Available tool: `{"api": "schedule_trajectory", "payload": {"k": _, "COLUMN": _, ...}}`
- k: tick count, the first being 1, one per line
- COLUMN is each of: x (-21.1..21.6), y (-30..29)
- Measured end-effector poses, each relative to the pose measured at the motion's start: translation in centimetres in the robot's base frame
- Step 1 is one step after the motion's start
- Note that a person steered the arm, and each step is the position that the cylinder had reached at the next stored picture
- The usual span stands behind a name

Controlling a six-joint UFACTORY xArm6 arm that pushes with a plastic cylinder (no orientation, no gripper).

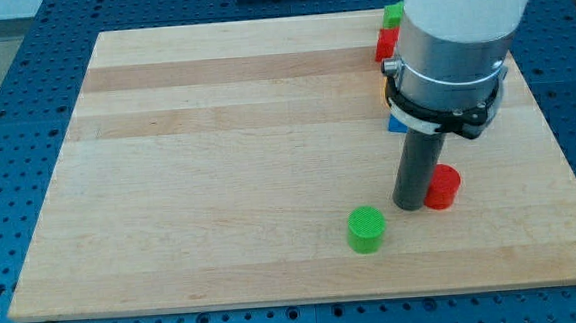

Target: Move the green circle towards bottom right

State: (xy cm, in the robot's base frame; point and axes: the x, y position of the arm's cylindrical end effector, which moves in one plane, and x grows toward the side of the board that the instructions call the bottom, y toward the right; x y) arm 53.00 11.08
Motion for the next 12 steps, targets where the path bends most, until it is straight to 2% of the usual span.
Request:
{"api": "schedule_trajectory", "payload": {"k": 3, "x": -1.5, "y": -9.5}}
{"api": "schedule_trajectory", "payload": {"k": 4, "x": 0.2, "y": -11.1}}
{"api": "schedule_trajectory", "payload": {"k": 5, "x": 3.2, "y": -10.7}}
{"api": "schedule_trajectory", "payload": {"k": 6, "x": 3.2, "y": -10.7}}
{"api": "schedule_trajectory", "payload": {"k": 8, "x": 3.3, "y": -5.8}}
{"api": "schedule_trajectory", "payload": {"k": 12, "x": 3.3, "y": -3.1}}
